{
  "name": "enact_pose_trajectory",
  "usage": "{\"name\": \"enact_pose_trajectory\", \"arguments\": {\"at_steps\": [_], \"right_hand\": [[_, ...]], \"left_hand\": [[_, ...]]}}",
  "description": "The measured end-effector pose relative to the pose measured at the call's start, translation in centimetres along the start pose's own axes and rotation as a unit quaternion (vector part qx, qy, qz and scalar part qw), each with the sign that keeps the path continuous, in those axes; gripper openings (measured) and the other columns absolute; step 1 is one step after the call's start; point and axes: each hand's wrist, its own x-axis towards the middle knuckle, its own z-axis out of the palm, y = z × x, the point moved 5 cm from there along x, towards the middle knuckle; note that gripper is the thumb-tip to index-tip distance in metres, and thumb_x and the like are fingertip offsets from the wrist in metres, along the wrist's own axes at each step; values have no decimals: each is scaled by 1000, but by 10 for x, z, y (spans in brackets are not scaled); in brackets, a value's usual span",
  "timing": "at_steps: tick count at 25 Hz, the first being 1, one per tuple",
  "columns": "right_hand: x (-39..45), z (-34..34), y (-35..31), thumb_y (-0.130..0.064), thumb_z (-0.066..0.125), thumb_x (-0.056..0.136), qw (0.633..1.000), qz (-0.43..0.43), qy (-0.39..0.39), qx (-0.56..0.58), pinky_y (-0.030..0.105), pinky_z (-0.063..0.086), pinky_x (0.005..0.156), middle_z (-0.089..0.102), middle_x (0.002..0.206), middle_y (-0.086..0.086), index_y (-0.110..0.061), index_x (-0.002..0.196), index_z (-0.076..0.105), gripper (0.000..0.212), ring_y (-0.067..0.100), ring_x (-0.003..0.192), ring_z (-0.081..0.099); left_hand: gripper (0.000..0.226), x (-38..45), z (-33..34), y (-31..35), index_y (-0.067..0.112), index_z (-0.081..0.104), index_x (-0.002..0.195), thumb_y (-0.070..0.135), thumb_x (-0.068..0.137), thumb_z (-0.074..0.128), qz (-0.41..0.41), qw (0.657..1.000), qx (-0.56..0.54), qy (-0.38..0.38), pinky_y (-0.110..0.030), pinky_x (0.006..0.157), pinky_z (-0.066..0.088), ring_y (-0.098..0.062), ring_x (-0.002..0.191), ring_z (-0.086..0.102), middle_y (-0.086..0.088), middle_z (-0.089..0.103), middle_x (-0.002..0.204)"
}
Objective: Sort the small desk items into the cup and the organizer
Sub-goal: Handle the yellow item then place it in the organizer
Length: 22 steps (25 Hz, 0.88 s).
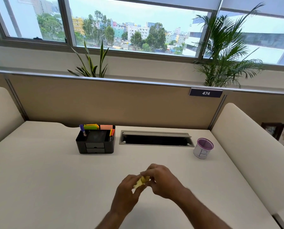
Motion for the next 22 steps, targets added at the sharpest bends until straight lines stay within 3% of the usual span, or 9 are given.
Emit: {"name": "enact_pose_trajectory", "arguments": {"at_steps": [6,17,22], "right_hand": [[0,-5,1,-17,70,90,1000,0,11,3,23,56,83,71,113,1,-19,123,68,33,11,95,63],[-2,-5,4,-28,72,89,999,18,26,12,27,58,80,74,103,1,-17,116,71,30,12,86,64],[-3,-6,4,-31,72,89,999,28,36,19,26,58,79,76,101,3,-15,113,73,29,13,84,66]], "left_hand": [[32,2,-4,0,22,72,97,27,70,88,-39,999,0,17,-29,63,53,-9,76,59,10,70,87],[36,7,-12,4,25,69,80,36,56,94,-36,997,38,58,-17,51,40,-8,67,55,12,67,75],[36,9,-13,8,21,69,77,35,55,95,-25,996,44,67,-21,49,43,-11,66,55,7,66,74]]}}
